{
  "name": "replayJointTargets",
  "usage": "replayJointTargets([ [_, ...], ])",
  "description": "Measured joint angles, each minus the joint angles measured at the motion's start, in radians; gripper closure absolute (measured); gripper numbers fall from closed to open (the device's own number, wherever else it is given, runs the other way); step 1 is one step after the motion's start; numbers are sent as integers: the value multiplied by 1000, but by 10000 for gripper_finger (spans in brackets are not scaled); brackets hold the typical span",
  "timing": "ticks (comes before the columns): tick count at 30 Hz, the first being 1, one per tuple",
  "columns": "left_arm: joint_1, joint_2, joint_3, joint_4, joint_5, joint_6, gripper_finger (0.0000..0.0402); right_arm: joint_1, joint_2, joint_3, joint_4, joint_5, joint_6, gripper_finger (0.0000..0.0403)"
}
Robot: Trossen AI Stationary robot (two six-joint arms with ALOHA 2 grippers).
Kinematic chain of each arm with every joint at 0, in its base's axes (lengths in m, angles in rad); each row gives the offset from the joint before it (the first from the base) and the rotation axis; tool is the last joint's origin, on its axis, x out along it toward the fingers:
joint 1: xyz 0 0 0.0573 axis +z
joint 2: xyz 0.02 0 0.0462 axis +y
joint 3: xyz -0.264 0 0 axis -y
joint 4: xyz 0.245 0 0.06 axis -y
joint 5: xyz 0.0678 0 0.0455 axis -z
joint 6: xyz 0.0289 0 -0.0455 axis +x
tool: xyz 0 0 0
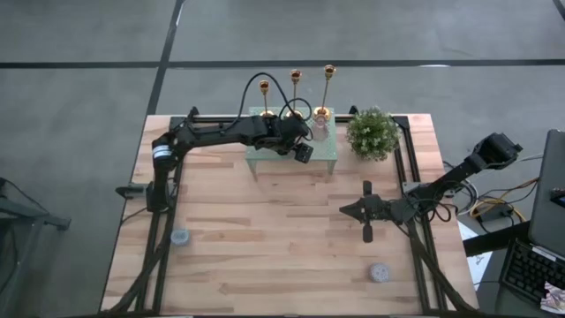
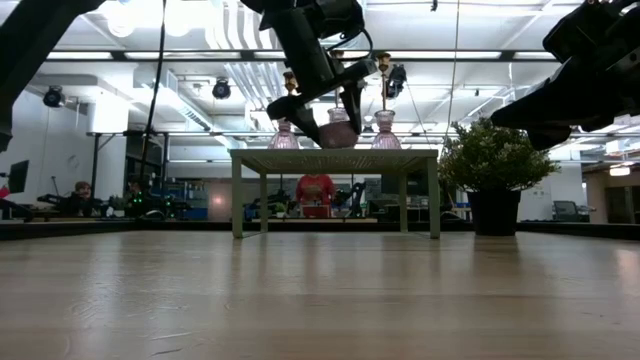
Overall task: Pick & Place candle stick holders
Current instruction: Put the pink patterned scented candle on the shelf
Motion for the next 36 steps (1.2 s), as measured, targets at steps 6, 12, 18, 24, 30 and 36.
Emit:
replayJointTargets([
  [6, 0, 2, 0, 5, -20, 10, 71, 0, 0, 0, -1, 0, 0, 390],
  [12, 0, 2, 0, 7, -21, 17, 70, 0, 0, 0, -2, 0, 7, 390],
  [18, 0, 2, 0, 17, -29, 44, 71, 1, 0, 0, -3, 0, 7, 390],
  [24, -1, 2, 0, 17, -31, 55, 71, 1, 0, 0, -7, 0, 7, 390],
  [30, -2, 2, 0, 5, -9, 4, 71, 1, 0, 0, -7, 0, 8, 390],
  [36, -2, 2, 0, -1, -10, -27, 71, 3, 0, 0, -7, 0, 10, 390],
])
